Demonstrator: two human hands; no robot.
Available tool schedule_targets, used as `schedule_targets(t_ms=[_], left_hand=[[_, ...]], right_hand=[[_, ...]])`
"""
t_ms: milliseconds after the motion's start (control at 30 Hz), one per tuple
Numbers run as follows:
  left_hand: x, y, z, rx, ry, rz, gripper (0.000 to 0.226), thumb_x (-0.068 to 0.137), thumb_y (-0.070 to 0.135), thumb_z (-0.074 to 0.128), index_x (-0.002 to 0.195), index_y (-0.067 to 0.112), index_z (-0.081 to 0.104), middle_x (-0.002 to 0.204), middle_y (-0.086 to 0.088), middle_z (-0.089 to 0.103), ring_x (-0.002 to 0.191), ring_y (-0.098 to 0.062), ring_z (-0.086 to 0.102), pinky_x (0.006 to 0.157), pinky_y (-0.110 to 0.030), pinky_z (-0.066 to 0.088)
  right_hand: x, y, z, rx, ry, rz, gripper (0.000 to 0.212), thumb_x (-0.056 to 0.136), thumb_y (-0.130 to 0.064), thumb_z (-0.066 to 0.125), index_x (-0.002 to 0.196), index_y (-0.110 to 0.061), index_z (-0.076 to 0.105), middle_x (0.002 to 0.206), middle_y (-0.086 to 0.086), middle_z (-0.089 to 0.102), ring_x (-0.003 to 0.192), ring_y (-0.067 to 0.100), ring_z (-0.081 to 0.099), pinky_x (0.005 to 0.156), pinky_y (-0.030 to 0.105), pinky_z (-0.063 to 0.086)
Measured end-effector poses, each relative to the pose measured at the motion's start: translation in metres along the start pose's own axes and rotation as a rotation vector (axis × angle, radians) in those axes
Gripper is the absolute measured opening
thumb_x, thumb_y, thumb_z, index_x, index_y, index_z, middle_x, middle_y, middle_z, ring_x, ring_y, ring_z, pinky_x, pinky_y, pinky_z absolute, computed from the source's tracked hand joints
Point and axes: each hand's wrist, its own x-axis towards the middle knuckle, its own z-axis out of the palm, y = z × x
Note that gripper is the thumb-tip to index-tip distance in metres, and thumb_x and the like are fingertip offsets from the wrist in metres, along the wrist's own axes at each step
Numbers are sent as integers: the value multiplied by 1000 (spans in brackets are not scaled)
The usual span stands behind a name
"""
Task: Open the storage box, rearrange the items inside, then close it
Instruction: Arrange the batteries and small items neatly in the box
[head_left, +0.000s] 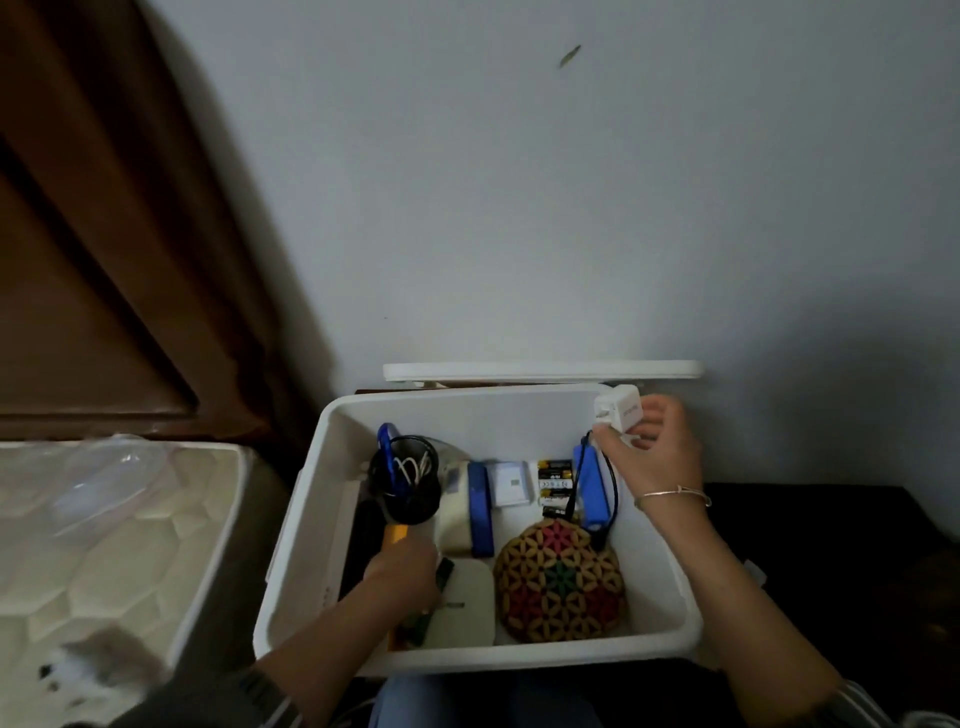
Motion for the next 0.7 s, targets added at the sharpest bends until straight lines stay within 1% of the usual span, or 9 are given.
schedule_targets(t_ms=[100,267,333,367,400,433,467,567,700], left_hand=[[6,3,5,17,-16,-5,43,90,22,63,129,8,51,134,-11,54,123,-26,54,97,-34,48],[10,4,1,-109,-49,-16,41,87,28,66,121,7,55,125,-10,58,114,-23,58,90,-28,50],[13,7,-7,-188,-4,-5,28,87,33,67,102,10,61,105,-6,64,98,-18,64,76,-22,50],[16,10,-12,-246,38,9,23,86,34,67,87,12,60,89,-3,65,84,-15,65,66,-18,49],[20,16,-18,-318,70,20,27,86,36,68,75,14,57,75,0,62,68,-11,63,56,-15,47],[24,23,-25,-378,96,36,31,86,36,68,69,14,56,68,0,61,59,-10,59,52,-14,47],[29,31,-32,-426,116,55,31,86,36,69,69,12,57,68,-3,62,57,-11,58,54,-18,50],[51,58,-51,-474,130,84,29,84,34,72,84,7,62,81,-10,66,69,-18,64,70,-33,56],[91,86,-60,-484,112,42,38,82,33,73,101,2,65,101,-14,70,95,-25,68,80,-33,56]], right_hand=[[-3,1,-6,5,-51,34,49,67,-17,83,102,-20,50,91,-12,58,77,1,58,64,14,46],[-6,4,-3,9,-68,62,48,67,-17,83,102,-20,50,89,-13,58,75,0,58,63,11,48],[-6,5,1,9,-59,53,49,68,-17,83,104,-18,50,90,-11,58,76,0,58,64,8,49],[-6,5,2,2,-59,45,50,68,-17,83,105,-17,50,91,-9,58,77,1,59,65,8,49],[-7,5,4,-8,-59,33,50,68,-18,83,107,-16,50,92,-7,59,78,2,59,65,9,48],[-8,5,6,-21,-57,16,51,68,-19,83,108,-15,51,94,-5,59,78,3,59,66,10,48],[-10,5,8,-38,-53,-6,52,68,-20,83,109,-13,51,95,-4,60,79,6,60,67,11,47],[-15,4,11,-79,-29,-61,55,67,-21,83,111,-11,51,96,-4,58,80,8,59,68,9,46],[-18,3,10,-61,39,-97,58,64,-21,85,110,-15,50,94,-10,56,81,-2,58,67,-1,44]])
